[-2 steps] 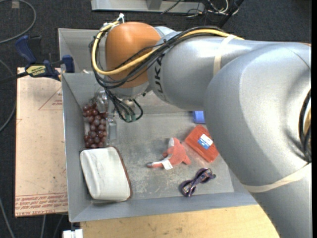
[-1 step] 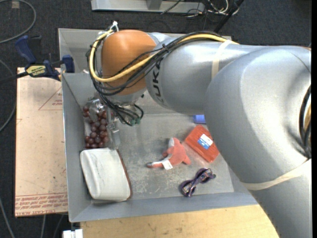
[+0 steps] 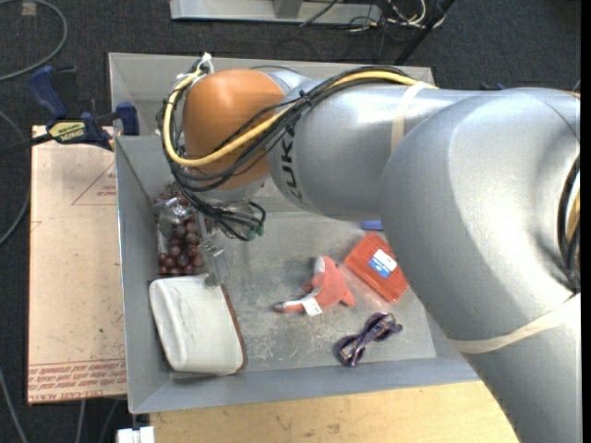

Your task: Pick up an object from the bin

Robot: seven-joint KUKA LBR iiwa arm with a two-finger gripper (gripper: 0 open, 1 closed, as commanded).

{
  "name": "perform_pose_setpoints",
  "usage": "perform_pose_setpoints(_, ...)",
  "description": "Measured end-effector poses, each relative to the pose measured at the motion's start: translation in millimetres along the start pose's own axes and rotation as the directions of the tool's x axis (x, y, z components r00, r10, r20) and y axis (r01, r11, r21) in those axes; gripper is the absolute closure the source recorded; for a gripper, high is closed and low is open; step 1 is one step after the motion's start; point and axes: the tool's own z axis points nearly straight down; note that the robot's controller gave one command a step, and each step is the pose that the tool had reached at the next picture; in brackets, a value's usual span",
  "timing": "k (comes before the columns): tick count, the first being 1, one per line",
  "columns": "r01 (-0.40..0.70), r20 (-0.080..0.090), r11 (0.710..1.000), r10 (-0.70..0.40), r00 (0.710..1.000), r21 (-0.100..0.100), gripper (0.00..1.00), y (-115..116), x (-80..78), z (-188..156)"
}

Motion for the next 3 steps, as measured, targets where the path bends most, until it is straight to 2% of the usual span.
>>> perform_pose_setpoints(1,-0.142,-0.001,0.990,0.142,0.990,-0.004,0.00,-0.4,-8.2,9.6)
perform_pose_setpoints(2,-0.128,-0.001,0.992,0.128,0.992,-0.005,0.00,-0.9,-9.8,11.5)
perform_pose_setpoints(3,0.186,0.003,0.983,-0.186,0.983,-0.002,0.00,-1.4,-2.3,17.3)
